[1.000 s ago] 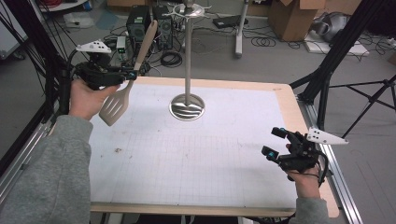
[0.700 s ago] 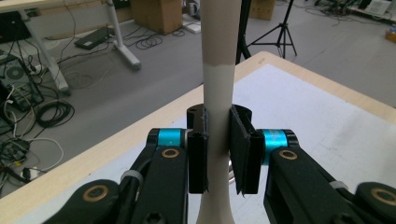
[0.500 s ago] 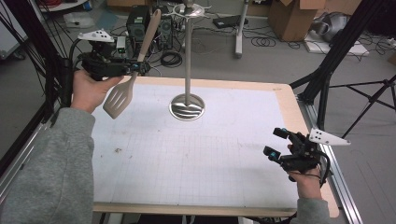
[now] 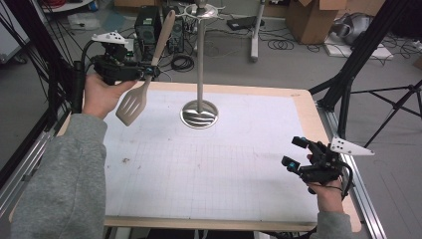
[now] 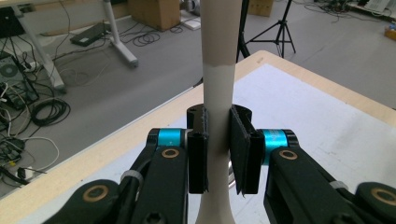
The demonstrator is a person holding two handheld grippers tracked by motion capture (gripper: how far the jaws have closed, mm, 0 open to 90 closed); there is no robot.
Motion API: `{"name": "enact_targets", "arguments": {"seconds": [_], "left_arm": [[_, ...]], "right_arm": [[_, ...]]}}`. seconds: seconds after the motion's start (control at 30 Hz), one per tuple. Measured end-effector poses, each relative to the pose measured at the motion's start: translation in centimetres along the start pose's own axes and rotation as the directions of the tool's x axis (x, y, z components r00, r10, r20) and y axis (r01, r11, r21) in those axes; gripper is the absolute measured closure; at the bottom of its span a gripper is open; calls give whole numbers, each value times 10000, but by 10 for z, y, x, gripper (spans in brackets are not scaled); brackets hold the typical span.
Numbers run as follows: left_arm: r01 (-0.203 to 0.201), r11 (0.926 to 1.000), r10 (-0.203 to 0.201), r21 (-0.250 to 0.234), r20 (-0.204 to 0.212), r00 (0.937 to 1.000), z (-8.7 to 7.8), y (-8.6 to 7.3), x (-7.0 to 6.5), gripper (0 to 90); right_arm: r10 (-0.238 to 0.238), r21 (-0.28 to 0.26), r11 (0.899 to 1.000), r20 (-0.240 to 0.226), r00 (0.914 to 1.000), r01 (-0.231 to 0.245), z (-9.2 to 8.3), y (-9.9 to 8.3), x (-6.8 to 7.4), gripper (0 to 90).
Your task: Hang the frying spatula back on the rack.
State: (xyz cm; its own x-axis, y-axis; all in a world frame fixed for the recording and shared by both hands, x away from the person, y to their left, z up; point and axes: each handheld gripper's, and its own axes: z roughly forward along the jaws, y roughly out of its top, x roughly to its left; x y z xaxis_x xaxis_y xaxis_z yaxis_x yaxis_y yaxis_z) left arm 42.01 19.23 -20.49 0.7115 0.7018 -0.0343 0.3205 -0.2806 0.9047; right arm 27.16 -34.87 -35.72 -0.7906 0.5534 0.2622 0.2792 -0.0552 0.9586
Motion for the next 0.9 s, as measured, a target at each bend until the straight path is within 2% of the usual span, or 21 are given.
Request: {"name": "enact_targets", "arguments": {"seconds": [0.13,0.27,0.47,0.57,0.9], "left_arm": [[45,10000,-45,-54,20,10000,2,0,-1,777],[45,9999,-45,103,-5,10000,5,0,0,777],[117,9999,-117,11,103,9999,9,0,-1,777],[49,9998,-51,176,132,9999,15,0,-4,777],[85,9999,-86,118,150,9999,23,0,-5,777]], "right_arm": [[-12,-4,10000,-23,10000,12,0,0,0,21],[52,-14,10000,-8,10000,-52,-1,0,0,21],[21,-56,10000,-18,10000,-21,-1,0,-1,21],[51,-79,10000,-15,10000,-51,-2,0,0,21],[59,-130,9999,-1,10000,-59,-3,1,-1,21]]}}
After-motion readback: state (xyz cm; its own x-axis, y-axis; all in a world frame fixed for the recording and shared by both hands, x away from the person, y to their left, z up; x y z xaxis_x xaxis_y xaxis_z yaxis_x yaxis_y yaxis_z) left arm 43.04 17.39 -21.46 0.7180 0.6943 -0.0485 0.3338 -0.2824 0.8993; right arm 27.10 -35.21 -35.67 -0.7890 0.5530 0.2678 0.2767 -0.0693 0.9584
